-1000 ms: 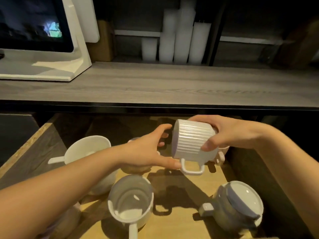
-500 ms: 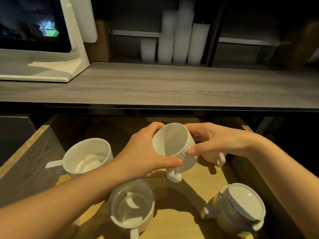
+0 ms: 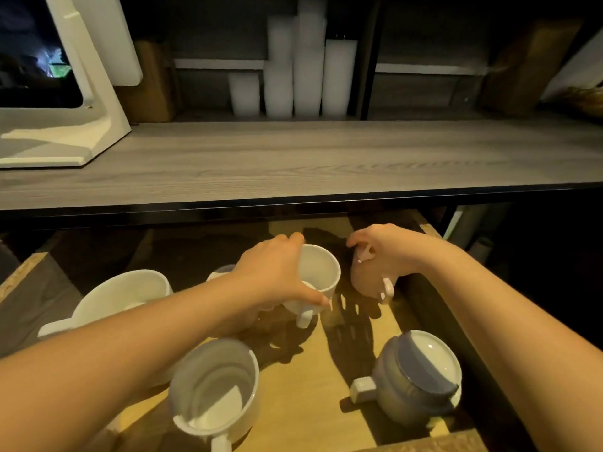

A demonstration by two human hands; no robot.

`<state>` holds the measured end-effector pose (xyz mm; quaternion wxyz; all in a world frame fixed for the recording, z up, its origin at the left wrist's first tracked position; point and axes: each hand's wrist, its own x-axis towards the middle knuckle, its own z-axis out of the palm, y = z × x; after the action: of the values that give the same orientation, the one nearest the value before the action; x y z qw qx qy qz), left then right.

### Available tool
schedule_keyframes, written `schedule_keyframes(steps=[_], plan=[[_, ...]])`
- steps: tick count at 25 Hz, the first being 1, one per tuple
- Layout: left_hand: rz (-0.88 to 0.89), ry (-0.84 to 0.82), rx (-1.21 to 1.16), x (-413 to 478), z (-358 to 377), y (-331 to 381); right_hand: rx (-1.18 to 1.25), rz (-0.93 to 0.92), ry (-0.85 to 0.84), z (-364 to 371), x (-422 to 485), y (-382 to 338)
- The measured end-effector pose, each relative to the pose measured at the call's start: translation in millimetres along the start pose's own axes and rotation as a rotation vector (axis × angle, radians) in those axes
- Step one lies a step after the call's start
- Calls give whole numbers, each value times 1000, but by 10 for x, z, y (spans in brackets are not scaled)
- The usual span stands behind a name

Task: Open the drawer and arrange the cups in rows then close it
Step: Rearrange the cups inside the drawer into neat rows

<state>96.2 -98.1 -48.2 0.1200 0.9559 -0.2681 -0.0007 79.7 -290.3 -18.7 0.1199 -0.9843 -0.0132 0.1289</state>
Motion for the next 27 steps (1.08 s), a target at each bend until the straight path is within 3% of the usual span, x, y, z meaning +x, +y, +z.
schedule_keyframes(steps=[4,10,21,27], plan=[[-68,-7,32,255,195,31,-28,121,73,152,144,307],[-210,-24,-79,463,379,-30,-104,128,58,335,285,379],[-230,-58,-59,368,385,-90,-44,40,86,304,256,257],[-227,-74,-4,280,350,-44,-131,66,39,343,244,213]])
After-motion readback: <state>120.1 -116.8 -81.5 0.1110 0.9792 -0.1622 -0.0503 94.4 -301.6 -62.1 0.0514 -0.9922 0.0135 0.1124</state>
